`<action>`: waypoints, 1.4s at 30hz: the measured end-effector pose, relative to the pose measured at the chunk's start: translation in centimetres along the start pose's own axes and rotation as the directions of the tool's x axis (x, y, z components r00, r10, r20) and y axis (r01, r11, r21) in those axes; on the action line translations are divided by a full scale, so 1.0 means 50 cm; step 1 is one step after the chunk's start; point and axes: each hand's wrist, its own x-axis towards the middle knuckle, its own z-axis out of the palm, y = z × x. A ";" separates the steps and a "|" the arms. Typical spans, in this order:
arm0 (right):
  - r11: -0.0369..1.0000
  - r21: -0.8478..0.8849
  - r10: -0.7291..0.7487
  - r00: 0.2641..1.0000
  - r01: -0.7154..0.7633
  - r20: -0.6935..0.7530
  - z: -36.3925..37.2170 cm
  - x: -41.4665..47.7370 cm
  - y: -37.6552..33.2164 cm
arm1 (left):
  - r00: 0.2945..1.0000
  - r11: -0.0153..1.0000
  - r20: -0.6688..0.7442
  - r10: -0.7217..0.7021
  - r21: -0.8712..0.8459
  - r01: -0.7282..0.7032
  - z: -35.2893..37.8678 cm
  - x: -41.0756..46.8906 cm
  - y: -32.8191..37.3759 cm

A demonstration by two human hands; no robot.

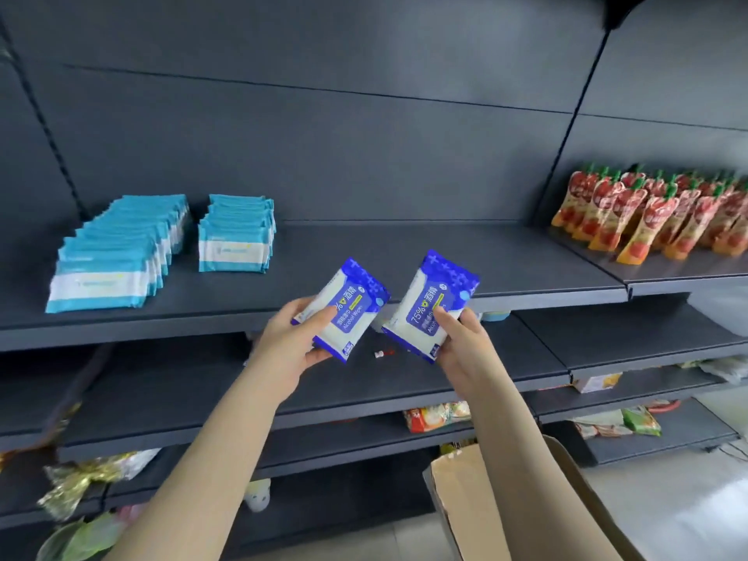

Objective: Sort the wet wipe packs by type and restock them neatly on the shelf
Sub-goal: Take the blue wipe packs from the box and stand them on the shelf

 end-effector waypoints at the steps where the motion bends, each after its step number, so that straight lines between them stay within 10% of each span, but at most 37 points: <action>1: 1.000 0.011 -0.020 1.000 0.020 -0.006 0.006 0.028 -0.005 | 1.000 1.000 -0.027 -0.007 -0.013 0.006 0.004 0.024 0.007; 8: 0.984 0.173 -0.016 0.995 0.033 -0.101 0.028 0.275 -0.054 | 0.992 0.998 -0.119 0.049 -0.031 -0.053 0.053 0.241 0.039; 23: 0.990 -0.135 -0.050 0.998 0.045 -0.034 0.032 0.707 -0.062 | 0.933 0.975 -0.312 0.178 0.181 -0.125 0.111 0.727 0.036; 42: 0.783 -0.574 -0.235 0.968 0.239 0.083 0.159 0.880 0.029 | 0.845 0.891 -0.337 0.416 0.339 -0.303 0.118 0.868 0.031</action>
